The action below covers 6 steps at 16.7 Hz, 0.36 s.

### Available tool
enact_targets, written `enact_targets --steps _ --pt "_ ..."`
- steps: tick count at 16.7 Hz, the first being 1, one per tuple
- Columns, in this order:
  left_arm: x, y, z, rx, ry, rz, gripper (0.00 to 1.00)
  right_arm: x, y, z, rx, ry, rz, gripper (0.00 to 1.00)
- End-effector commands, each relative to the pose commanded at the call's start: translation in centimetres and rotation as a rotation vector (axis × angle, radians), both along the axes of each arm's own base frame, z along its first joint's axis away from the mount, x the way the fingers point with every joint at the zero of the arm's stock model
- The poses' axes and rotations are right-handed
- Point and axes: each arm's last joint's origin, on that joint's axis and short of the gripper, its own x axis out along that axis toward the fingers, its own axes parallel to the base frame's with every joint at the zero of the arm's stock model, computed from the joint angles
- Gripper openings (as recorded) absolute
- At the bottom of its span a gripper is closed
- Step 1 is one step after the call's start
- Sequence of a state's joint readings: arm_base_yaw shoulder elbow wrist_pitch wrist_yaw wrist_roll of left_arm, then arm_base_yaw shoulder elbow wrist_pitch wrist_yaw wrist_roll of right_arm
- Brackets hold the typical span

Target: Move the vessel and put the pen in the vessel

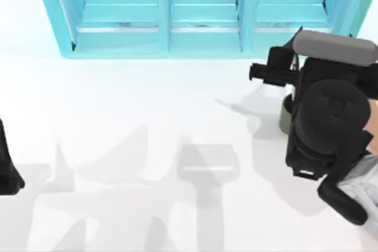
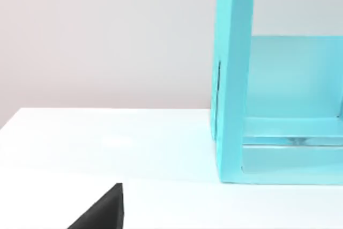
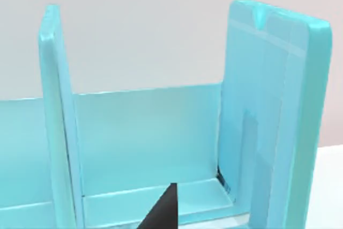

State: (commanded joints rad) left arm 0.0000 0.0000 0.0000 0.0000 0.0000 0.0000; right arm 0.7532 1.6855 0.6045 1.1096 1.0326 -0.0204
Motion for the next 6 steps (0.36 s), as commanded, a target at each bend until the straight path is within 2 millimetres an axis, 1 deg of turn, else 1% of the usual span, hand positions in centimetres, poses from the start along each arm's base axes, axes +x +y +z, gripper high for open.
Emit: enact_targets --steps 1,6 --pt "0.00 0.00 0.00 0.000 0.000 0.000 1.00 0.00 0.00 0.00 0.000 0.000 0.000 1.00" --pt "0.00 0.00 0.00 0.000 0.000 0.000 1.00 0.00 0.00 0.00 0.000 0.000 0.000 1.00"
